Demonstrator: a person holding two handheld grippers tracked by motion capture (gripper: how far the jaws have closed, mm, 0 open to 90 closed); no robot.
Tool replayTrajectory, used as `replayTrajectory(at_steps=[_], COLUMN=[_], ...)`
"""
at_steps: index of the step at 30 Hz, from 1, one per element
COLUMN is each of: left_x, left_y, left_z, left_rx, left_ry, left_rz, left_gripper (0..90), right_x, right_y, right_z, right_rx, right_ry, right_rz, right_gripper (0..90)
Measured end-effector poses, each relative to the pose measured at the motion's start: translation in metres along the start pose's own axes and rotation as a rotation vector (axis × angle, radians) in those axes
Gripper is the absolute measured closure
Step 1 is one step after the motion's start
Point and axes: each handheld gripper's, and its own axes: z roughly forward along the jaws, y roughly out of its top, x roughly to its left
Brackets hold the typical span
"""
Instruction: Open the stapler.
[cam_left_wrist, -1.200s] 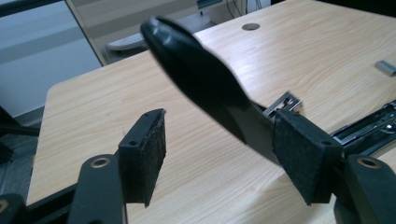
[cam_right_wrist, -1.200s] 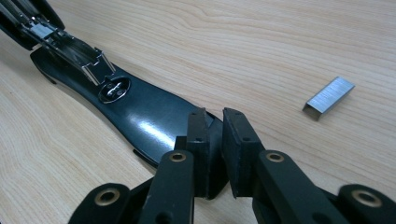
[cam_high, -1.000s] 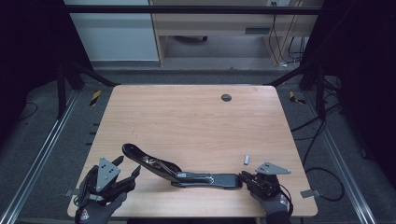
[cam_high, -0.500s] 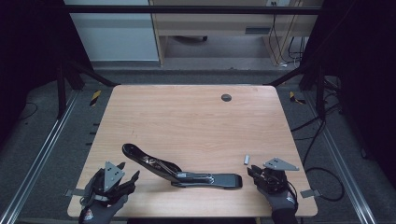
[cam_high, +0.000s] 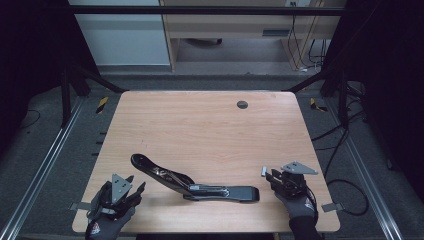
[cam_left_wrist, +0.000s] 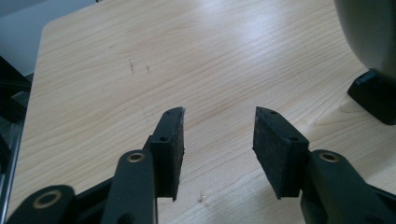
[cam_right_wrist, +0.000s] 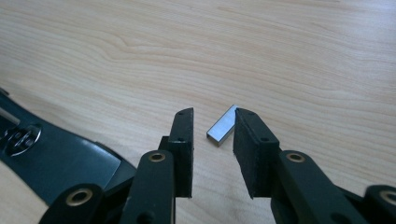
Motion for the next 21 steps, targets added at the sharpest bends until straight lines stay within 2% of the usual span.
replayTrajectory(at_steps=[3,9,12,14,15,18,21], left_x=[0.002,0.007,0.009,0.011,0.012,0.013,0.015], left_y=[-0.001,-0.002,-0.002,-0.003,-0.003,-0.003,-0.003], left_z=[0.002,0.004,0.005,0.007,0.008,0.011,0.011], left_rx=[-0.004,0.01,0.027,0.044,0.052,0.073,0.083], left_ry=[-0.011,-0.005,0.0,-0.002,-0.007,-0.01,0.008], left_rz=[-0.011,-0.049,-0.051,-0.058,-0.057,-0.066,-0.075], left_gripper=[54.3,54.4,52.8,50.7,49.0,43.8,41.5], right_x=[0.0,-0.001,0.0,0.001,-0.001,-0.002,-0.004], right_y=[0.004,0.012,0.014,0.016,0.016,0.018,0.018], right_z=[0.006,0.016,0.023,0.027,0.029,0.033,0.036], right_rx=[0.004,0.014,0.03,0.04,0.039,0.049,0.053], right_ry=[-0.024,-0.027,-0.052,-0.067,-0.076,-0.092,-0.106], right_rz=[-0.004,0.008,-0.014,0.003,-0.016,0.01,0.015], right_gripper=[67.7,66.9,65.4,65.0,64.9,62.5,62.1])
